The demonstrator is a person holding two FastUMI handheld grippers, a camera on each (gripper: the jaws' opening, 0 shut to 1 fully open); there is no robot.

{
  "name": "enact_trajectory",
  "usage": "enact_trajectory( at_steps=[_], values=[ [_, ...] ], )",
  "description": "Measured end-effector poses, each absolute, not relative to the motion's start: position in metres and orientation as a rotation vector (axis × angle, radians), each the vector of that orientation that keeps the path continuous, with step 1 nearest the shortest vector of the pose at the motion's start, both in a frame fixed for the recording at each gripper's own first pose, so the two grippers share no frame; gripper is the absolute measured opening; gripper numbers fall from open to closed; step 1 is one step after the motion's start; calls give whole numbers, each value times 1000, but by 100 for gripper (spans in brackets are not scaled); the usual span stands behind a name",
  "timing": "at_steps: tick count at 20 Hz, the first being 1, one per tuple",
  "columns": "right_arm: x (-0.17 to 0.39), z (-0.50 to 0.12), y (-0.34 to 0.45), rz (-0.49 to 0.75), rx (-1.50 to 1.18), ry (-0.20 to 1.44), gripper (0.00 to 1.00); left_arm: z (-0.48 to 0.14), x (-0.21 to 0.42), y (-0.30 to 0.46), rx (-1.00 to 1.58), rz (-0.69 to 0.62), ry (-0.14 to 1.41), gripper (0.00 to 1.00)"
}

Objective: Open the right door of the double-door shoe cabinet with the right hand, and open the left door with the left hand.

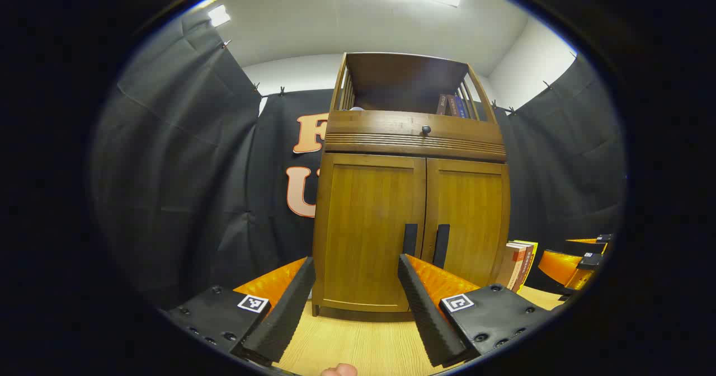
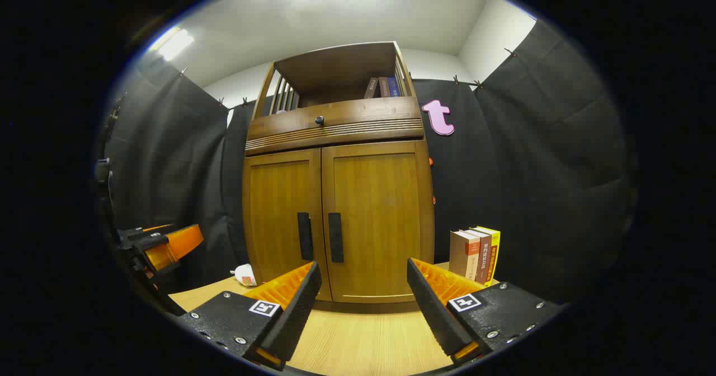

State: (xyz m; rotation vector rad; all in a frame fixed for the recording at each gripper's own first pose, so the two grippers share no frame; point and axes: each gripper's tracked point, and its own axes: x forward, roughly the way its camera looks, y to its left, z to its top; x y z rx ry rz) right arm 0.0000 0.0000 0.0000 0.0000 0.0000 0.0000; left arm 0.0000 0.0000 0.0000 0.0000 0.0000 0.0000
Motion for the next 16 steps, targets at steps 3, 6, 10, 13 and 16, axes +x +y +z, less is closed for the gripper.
enact_trajectory(
  at_steps=[3,6,10,13,16],
  values=[
    [1,-1,-7,-12,2,2,94,2,-1,1,3,6,-7,96],
    [2,0,-10,-22,-2,-6,94,1,-1,1,7,10,-10,96],
    [-1,8,-3,-6,-1,-43,94,0,-1,2,11,15,-8,96],
    [1,5,0,-2,-6,-38,94,-1,0,3,13,18,-5,93],
    [3,4,3,3,-8,-37,94,0,1,3,11,22,-10,92]
  ],
)
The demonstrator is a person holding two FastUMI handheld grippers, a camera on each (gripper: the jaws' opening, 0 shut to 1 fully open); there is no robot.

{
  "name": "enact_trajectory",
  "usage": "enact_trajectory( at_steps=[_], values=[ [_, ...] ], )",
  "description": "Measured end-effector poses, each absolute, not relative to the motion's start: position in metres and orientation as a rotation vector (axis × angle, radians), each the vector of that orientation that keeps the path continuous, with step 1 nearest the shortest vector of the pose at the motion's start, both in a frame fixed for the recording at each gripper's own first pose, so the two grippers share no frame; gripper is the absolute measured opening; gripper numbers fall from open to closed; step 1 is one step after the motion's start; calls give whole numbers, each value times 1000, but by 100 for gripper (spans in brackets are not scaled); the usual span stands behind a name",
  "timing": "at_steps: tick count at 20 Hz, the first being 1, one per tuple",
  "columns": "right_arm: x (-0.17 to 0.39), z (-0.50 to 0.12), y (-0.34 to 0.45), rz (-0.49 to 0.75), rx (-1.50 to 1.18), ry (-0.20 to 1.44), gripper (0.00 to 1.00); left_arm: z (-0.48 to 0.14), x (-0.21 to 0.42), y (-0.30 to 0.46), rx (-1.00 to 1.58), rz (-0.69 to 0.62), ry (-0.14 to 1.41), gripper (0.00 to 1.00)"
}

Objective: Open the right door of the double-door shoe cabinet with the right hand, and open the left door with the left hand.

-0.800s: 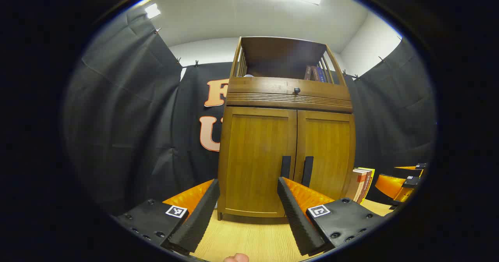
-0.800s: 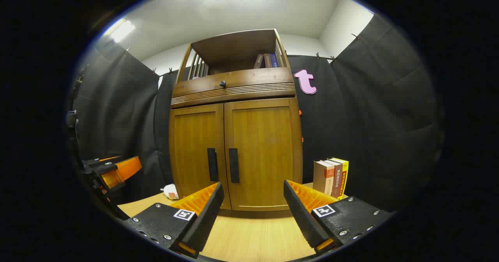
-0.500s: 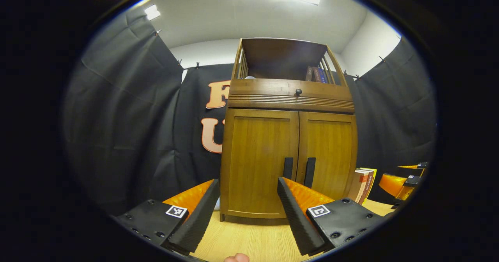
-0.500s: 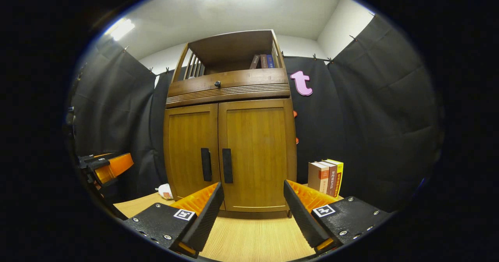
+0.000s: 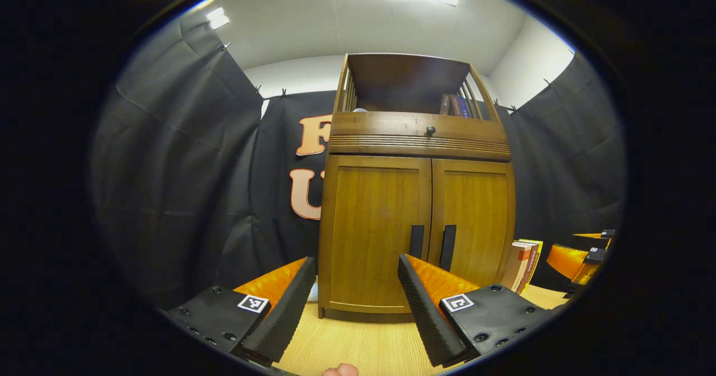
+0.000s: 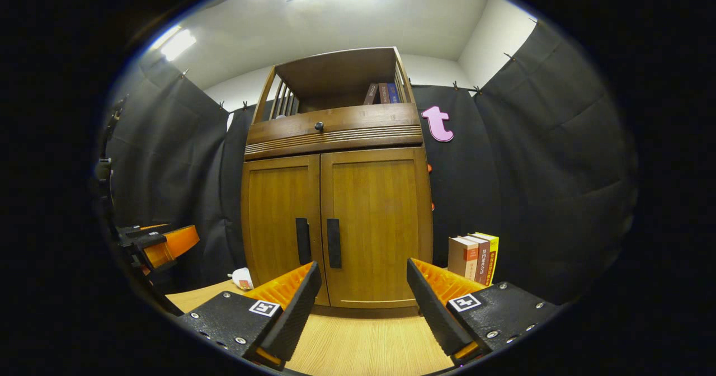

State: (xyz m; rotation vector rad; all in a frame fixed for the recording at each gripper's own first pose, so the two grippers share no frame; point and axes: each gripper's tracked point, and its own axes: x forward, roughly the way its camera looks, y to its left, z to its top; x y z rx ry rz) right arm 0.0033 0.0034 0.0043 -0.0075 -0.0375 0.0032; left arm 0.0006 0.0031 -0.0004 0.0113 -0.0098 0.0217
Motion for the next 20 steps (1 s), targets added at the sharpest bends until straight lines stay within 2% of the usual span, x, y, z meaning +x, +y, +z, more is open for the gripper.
enact_trajectory(
  at_steps=[3,4,5,6,11,13,16,17,19,20],
  values=[
    [7,2,5,5,-36,-35,94,0,1,3,-9,14,-14,93],
    [8,2,8,10,-34,-35,94,1,1,4,-8,19,-15,96],
    [7,3,10,14,-32,-38,94,0,1,6,1,26,-15,93],
    [10,4,12,18,-32,-39,94,-1,1,5,7,30,-14,97],
    [29,8,26,62,23,-34,94,-1,3,6,-4,48,-4,96],
    [39,13,30,75,-1,-48,94,0,3,7,-9,56,-5,93],
    [69,24,36,86,-87,-78,94,0,3,7,-7,60,-2,100],
    [81,26,42,101,-103,-89,94,1,3,7,-11,63,-2,96],
    [106,32,54,118,-129,-107,94,-1,4,7,-24,65,4,96],
    [120,33,59,121,-134,-113,94,0,4,8,-26,67,8,93]
  ],
)
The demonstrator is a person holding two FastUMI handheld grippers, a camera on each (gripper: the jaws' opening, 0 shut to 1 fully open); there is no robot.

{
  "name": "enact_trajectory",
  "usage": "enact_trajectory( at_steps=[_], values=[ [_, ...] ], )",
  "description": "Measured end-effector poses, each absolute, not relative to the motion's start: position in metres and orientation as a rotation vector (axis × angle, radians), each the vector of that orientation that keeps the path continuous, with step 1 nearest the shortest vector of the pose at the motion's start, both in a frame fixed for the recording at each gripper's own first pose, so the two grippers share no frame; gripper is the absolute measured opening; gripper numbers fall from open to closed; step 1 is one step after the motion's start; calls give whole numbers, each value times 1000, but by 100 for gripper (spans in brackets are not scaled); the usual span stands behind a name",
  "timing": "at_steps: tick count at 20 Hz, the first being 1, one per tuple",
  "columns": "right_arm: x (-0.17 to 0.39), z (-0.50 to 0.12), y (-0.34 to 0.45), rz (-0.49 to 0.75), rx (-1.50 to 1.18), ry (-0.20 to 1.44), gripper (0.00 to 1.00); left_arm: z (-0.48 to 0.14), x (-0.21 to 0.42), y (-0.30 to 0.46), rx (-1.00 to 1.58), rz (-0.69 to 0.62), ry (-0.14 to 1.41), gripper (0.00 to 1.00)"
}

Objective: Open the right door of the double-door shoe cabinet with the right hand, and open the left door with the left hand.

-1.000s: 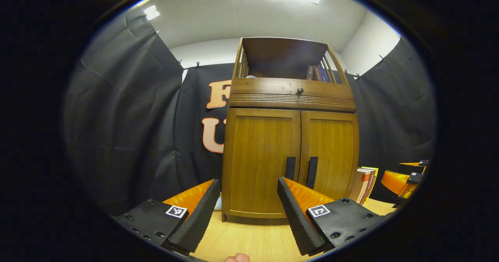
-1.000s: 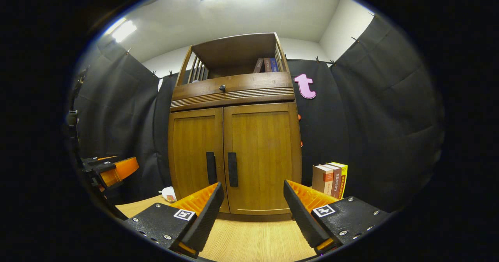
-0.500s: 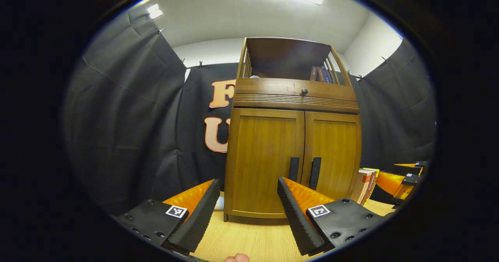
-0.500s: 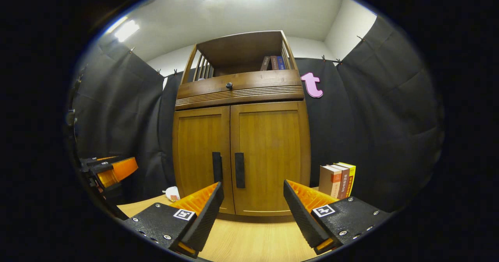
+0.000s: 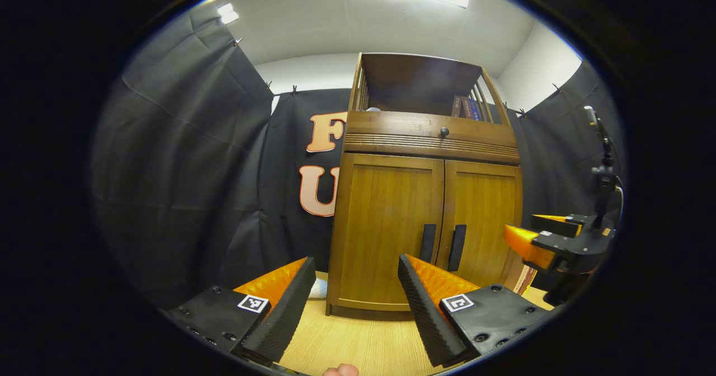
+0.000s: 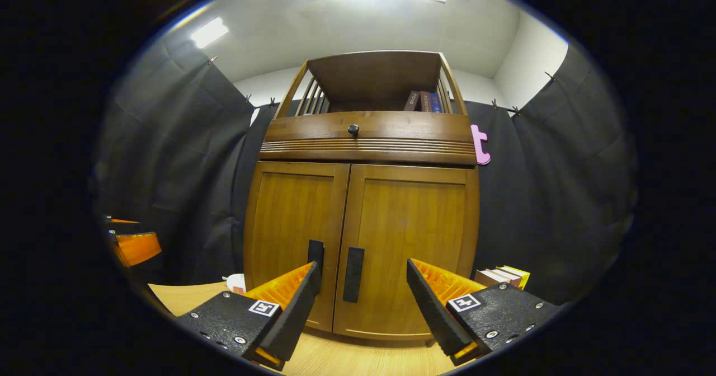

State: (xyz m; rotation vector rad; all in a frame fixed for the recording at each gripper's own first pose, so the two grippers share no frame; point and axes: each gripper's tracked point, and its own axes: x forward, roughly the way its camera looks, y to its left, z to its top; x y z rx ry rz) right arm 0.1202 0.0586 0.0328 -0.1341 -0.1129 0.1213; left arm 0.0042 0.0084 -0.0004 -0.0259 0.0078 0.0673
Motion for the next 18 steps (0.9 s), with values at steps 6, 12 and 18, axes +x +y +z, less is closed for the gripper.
enact_trajectory(
  at_steps=[6,12,18],
  values=[
    [203,22,74,112,-112,-98,94,-1,6,11,-29,94,14,93],
    [260,-1,72,65,-89,-36,93,2,7,14,-29,127,7,93],
    [288,-42,66,14,-81,38,86,2,7,14,-34,129,-5,96]
  ],
)
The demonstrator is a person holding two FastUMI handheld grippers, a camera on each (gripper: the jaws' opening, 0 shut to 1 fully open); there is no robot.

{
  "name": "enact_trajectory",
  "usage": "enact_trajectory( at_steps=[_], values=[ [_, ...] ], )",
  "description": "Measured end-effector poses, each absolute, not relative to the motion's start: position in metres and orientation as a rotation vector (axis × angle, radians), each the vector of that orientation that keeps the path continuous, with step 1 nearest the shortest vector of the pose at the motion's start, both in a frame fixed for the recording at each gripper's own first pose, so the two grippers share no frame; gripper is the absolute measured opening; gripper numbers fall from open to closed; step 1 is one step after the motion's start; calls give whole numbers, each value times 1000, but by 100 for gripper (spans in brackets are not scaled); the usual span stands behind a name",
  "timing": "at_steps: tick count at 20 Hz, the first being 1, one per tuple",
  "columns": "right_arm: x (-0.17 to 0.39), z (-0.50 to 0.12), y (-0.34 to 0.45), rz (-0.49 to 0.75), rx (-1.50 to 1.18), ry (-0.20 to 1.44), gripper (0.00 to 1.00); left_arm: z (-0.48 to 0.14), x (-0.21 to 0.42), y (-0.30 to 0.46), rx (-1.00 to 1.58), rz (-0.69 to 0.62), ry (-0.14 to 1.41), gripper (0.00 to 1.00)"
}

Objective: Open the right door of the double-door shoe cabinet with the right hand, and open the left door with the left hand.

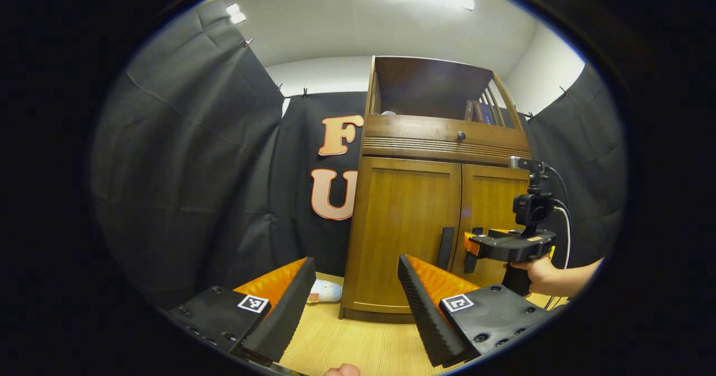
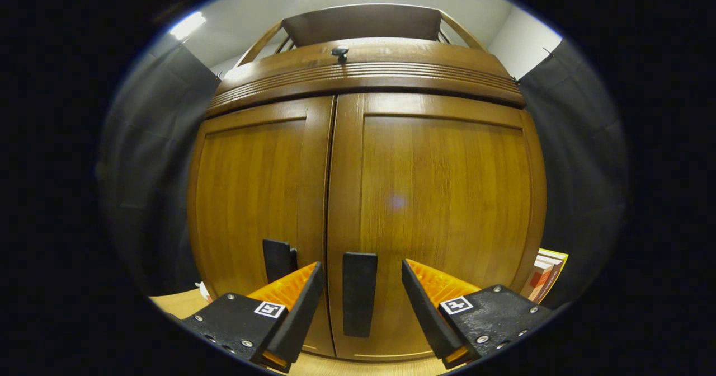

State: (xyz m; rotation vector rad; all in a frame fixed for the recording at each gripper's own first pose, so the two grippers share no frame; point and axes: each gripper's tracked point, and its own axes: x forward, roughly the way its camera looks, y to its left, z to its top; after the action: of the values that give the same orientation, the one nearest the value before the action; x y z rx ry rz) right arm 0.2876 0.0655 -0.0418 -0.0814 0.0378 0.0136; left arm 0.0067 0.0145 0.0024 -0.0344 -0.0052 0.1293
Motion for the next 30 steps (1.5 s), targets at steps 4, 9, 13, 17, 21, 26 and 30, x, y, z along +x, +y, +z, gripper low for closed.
enact_trajectory(
  at_steps=[4,9,13,17,21,26,30],
  values=[
    [299,-62,65,-17,-40,95,76,3,9,14,-26,148,-8,93],
    [308,-74,63,-44,-5,136,64,1,11,16,-30,152,4,96],
    [309,-78,69,9,9,131,41,4,8,14,-25,142,-2,93],
    [308,-82,68,24,-23,175,25,6,6,9,-14,128,-17,96],
    [304,-83,68,5,-20,178,23,3,4,-3,-32,109,-2,93],
    [274,-80,66,28,-27,172,19,-1,6,-16,-46,94,21,95],
    [237,-73,58,45,-34,152,23,-4,-2,-33,-39,85,25,93]
  ],
)
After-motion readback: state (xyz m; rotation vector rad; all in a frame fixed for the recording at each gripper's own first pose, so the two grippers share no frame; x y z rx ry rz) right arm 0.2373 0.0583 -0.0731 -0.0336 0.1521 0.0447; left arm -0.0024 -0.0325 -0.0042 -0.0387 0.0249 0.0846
